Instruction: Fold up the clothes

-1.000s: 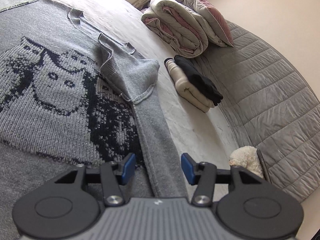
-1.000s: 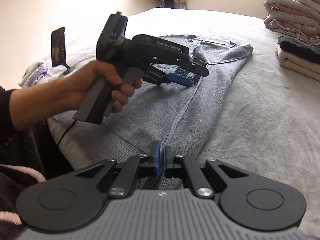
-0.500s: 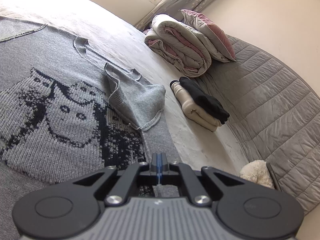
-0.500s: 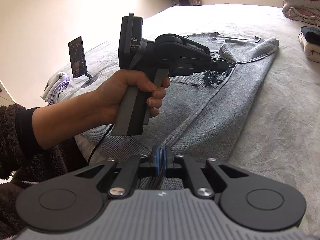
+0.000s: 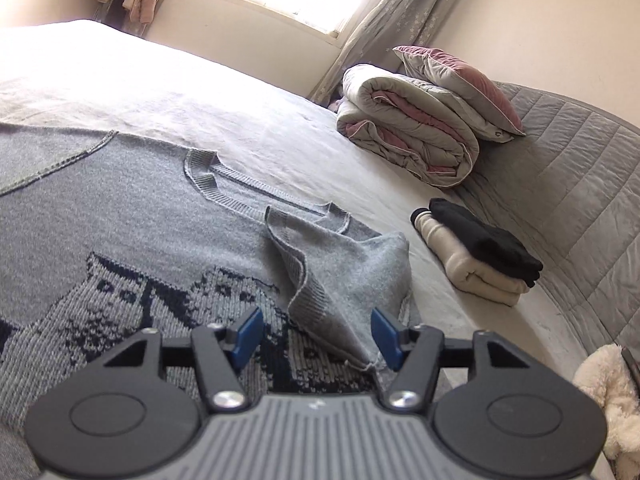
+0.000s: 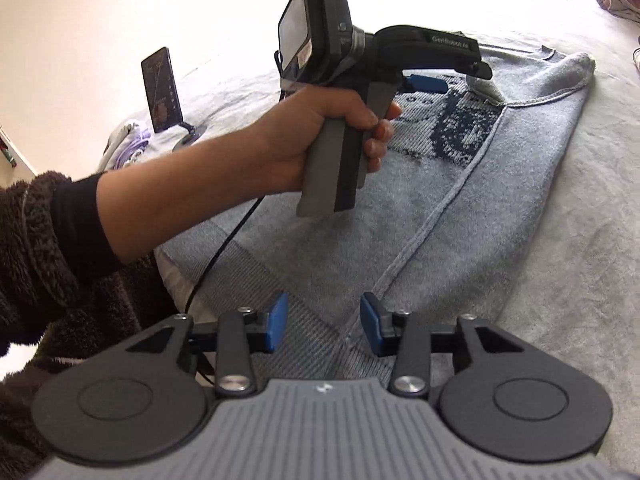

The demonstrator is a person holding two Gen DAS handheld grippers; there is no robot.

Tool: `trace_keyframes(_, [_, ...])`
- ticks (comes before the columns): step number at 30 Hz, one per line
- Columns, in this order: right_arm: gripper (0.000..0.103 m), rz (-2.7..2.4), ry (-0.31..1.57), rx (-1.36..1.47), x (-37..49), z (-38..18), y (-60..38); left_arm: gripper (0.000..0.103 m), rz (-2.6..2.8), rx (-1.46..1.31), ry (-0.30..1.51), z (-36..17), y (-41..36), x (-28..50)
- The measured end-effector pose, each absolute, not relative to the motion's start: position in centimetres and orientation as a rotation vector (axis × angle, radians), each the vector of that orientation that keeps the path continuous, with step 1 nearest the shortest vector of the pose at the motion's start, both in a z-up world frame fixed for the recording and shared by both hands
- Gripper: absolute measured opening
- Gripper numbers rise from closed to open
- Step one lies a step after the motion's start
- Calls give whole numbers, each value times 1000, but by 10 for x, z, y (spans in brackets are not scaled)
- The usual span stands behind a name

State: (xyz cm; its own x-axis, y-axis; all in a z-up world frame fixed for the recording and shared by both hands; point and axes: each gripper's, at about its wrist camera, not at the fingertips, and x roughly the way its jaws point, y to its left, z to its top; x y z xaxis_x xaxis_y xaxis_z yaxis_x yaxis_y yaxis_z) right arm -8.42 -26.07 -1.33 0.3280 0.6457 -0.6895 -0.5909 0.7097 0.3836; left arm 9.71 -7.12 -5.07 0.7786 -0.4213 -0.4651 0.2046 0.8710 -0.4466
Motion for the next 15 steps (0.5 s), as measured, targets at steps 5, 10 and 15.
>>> trace_keyframes(5, [45,733,912,154,-59,-8,-267,59,-417,-342,621,-57,-70,118])
trace_keyframes(10, [45,683,906,201,-41,-9,-268,7,-506,-385,743,-55,-64,131])
trace_keyframes(15, [45,632,903,249,-29,-11,-276,12,-351,-320,873,-45,-62,128])
